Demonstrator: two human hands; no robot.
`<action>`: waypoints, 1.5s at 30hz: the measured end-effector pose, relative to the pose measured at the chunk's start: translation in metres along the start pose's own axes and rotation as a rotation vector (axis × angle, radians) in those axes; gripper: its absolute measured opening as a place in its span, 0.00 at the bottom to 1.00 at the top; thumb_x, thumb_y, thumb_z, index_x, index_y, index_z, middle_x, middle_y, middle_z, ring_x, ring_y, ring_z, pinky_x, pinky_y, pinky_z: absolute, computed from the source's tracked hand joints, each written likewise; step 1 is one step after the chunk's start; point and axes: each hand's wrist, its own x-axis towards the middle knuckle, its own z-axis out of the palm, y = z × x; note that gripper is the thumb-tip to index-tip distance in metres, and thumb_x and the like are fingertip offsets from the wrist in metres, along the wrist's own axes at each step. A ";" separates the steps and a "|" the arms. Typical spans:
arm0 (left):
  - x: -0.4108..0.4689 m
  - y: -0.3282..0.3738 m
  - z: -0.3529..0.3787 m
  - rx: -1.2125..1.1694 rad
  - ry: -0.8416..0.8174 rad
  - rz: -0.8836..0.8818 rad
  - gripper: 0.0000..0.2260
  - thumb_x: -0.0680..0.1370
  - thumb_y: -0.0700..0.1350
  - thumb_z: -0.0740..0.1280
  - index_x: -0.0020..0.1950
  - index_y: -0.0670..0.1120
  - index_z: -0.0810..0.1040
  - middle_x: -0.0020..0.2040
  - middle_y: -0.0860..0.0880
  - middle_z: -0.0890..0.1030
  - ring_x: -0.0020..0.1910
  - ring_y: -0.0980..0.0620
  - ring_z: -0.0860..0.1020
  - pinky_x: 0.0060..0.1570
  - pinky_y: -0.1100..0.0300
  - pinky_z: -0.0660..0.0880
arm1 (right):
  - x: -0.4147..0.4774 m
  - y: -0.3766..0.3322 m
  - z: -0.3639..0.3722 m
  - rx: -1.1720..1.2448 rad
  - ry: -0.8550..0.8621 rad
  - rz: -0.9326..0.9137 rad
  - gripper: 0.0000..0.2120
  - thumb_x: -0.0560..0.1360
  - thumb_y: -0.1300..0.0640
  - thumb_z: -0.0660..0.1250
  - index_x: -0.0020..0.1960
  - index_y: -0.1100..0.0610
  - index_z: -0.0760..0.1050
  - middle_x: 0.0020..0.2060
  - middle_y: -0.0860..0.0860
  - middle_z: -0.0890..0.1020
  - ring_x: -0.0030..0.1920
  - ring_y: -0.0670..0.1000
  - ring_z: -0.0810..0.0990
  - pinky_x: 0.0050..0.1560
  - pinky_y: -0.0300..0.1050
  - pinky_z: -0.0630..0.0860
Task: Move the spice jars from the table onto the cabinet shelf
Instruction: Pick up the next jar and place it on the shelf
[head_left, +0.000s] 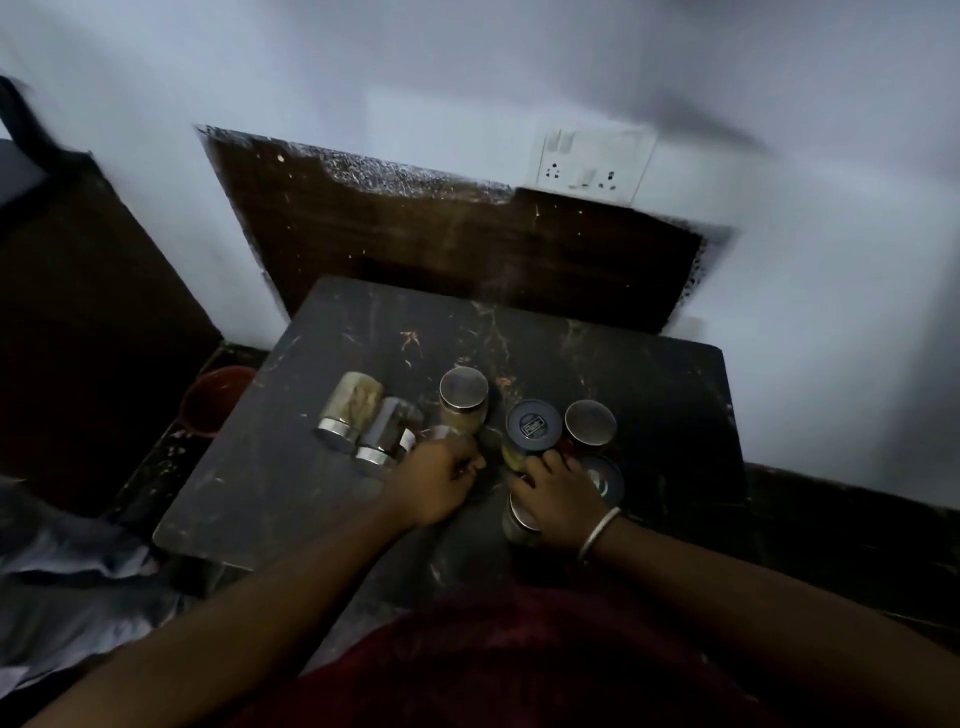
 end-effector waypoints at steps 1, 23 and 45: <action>0.000 0.001 0.000 -0.021 -0.017 -0.006 0.07 0.76 0.44 0.66 0.50 0.53 0.82 0.39 0.60 0.80 0.41 0.67 0.78 0.41 0.63 0.73 | 0.002 0.004 -0.006 0.050 -0.017 0.005 0.28 0.71 0.41 0.65 0.68 0.51 0.71 0.61 0.54 0.75 0.60 0.60 0.74 0.56 0.54 0.71; -0.018 0.234 -0.122 -1.052 0.213 0.184 0.27 0.83 0.59 0.55 0.73 0.40 0.69 0.66 0.35 0.78 0.65 0.37 0.79 0.63 0.39 0.78 | -0.073 0.019 -0.262 1.625 1.030 0.032 0.16 0.70 0.50 0.77 0.52 0.57 0.79 0.43 0.48 0.83 0.42 0.44 0.82 0.42 0.40 0.80; -0.042 0.261 -0.138 -1.155 0.274 0.379 0.15 0.86 0.53 0.54 0.62 0.54 0.79 0.56 0.50 0.83 0.57 0.51 0.82 0.53 0.57 0.80 | -0.088 -0.005 -0.254 1.919 1.136 -0.183 0.23 0.81 0.51 0.61 0.76 0.51 0.69 0.70 0.52 0.79 0.70 0.55 0.77 0.65 0.47 0.77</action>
